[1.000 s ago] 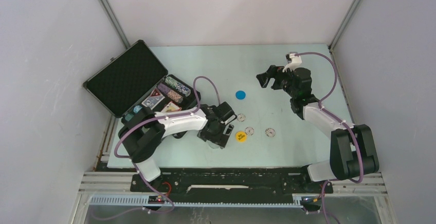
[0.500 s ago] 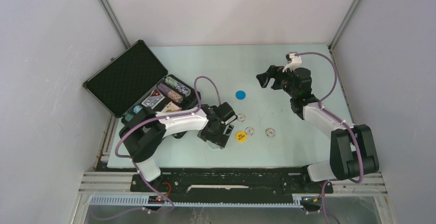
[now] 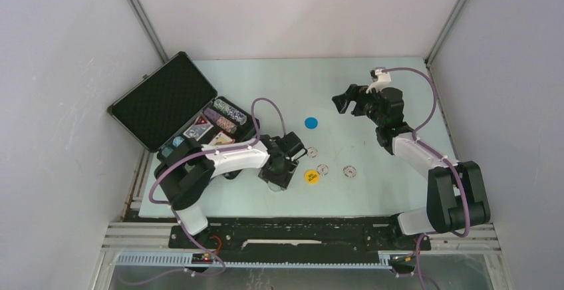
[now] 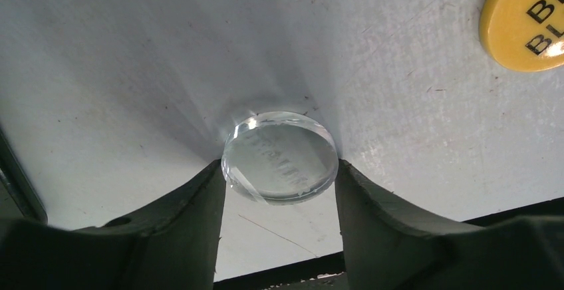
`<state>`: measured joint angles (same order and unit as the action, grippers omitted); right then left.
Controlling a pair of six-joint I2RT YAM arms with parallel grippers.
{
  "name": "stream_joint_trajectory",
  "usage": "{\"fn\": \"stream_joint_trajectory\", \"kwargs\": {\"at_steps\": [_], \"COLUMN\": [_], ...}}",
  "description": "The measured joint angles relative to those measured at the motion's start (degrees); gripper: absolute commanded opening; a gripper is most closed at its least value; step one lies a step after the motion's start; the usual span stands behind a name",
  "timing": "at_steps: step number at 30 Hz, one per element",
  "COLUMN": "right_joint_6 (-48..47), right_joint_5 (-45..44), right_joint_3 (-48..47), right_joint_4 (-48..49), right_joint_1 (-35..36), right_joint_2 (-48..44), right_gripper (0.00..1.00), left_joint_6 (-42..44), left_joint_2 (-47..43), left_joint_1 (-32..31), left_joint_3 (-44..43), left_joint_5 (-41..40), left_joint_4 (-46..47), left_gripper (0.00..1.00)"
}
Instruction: Pack up texas hold em set
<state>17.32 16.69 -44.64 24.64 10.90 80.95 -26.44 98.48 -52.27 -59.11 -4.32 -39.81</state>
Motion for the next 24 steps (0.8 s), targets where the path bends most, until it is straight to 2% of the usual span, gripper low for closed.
{"fn": "stream_joint_trajectory", "kwargs": {"at_steps": [7,10,16,18,22,24], "right_joint_6": [0.0,0.0,0.0,0.0,0.1,0.2], "right_joint_5": [0.2,0.2,0.2,0.2,0.2,0.2], "right_joint_3": [0.0,0.0,0.0,0.0,0.0,0.0], "right_joint_4": [0.0,0.0,0.0,0.0,0.0,0.0], "right_joint_1": [0.0,0.0,0.0,0.0,0.0,0.0], "right_joint_2": [0.0,0.0,0.0,0.0,0.0,0.0], "right_gripper": [1.0,1.0,1.0,1.0,1.0,1.0], "left_joint_6": [0.7,2.0,6.6,8.5,12.4,13.7], "left_joint_2": [-1.1,-5.3,-16.7,-19.9,-19.8,-18.3], "left_joint_1": [0.7,3.8,19.0,28.5,43.9,48.5], "left_joint_3": [-0.1,-0.5,-5.4,-6.2,-6.4,-6.7], "left_joint_5": [-0.5,-0.6,-1.1,-1.0,-1.9,-3.1], "left_joint_4": [-0.5,-2.4,-5.1,-5.4,-6.0,-6.6], "left_gripper": [0.46,0.45,0.45,0.45,0.45,0.45]}}
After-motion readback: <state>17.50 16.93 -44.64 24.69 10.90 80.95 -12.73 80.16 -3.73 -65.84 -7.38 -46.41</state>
